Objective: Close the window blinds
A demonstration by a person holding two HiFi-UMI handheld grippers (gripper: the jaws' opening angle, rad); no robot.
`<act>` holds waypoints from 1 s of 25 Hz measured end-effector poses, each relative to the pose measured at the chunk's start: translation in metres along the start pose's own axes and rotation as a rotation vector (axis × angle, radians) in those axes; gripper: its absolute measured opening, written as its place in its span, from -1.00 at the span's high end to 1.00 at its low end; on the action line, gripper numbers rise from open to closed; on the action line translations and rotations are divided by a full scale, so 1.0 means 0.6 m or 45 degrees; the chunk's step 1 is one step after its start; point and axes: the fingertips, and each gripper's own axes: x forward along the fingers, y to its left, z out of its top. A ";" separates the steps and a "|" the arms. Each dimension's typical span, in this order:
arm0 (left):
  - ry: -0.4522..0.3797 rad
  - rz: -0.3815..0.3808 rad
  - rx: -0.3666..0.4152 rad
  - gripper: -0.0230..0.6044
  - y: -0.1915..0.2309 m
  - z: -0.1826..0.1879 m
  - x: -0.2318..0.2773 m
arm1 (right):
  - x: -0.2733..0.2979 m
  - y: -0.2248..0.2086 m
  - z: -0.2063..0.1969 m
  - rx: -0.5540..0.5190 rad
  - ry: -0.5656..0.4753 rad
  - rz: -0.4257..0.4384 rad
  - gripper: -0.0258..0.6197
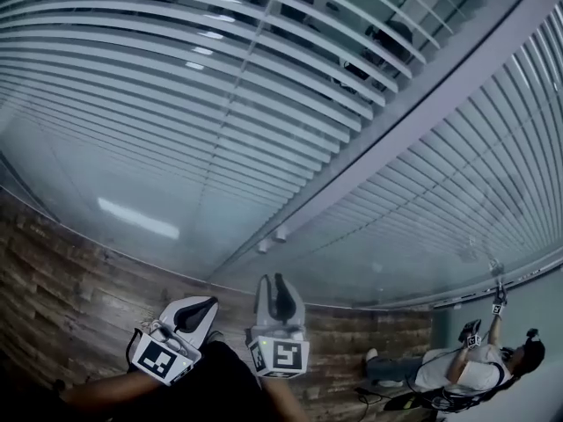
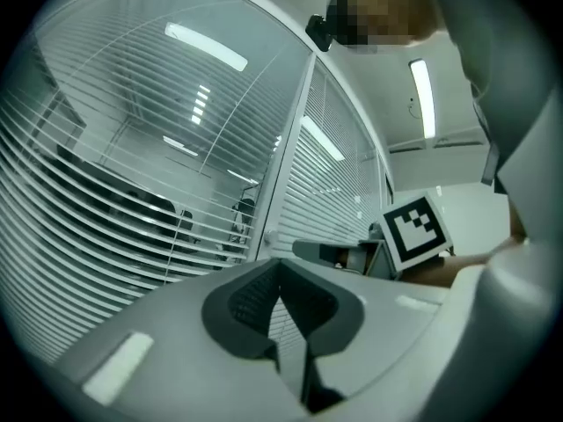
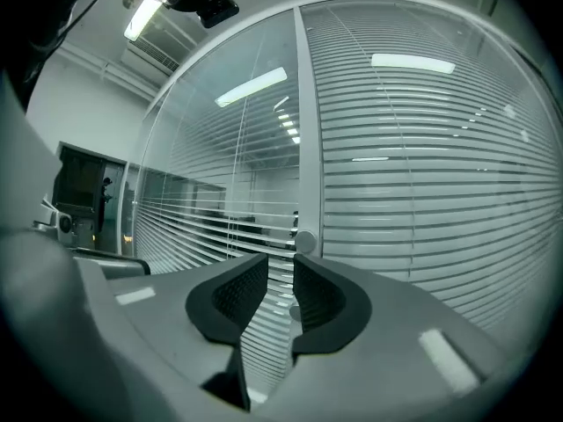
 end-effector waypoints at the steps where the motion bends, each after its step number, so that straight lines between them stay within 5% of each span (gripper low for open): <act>1: -0.010 0.006 0.000 0.93 0.000 0.006 0.006 | 0.012 -0.005 0.007 0.001 0.000 0.012 0.67; 11: -0.004 0.069 0.046 0.93 0.023 0.014 0.044 | 0.102 -0.063 0.040 -0.063 -0.006 -0.040 0.47; 18: 0.048 0.104 0.028 0.93 0.039 0.004 0.046 | 0.117 -0.065 0.043 -0.127 -0.032 -0.103 0.52; 21: 0.069 0.115 0.026 0.93 0.046 -0.003 0.044 | 0.118 -0.060 0.048 -0.278 -0.026 -0.095 0.53; 25: 0.066 0.108 0.023 0.93 0.047 -0.007 0.044 | 0.119 -0.051 0.040 -0.701 0.085 -0.086 0.54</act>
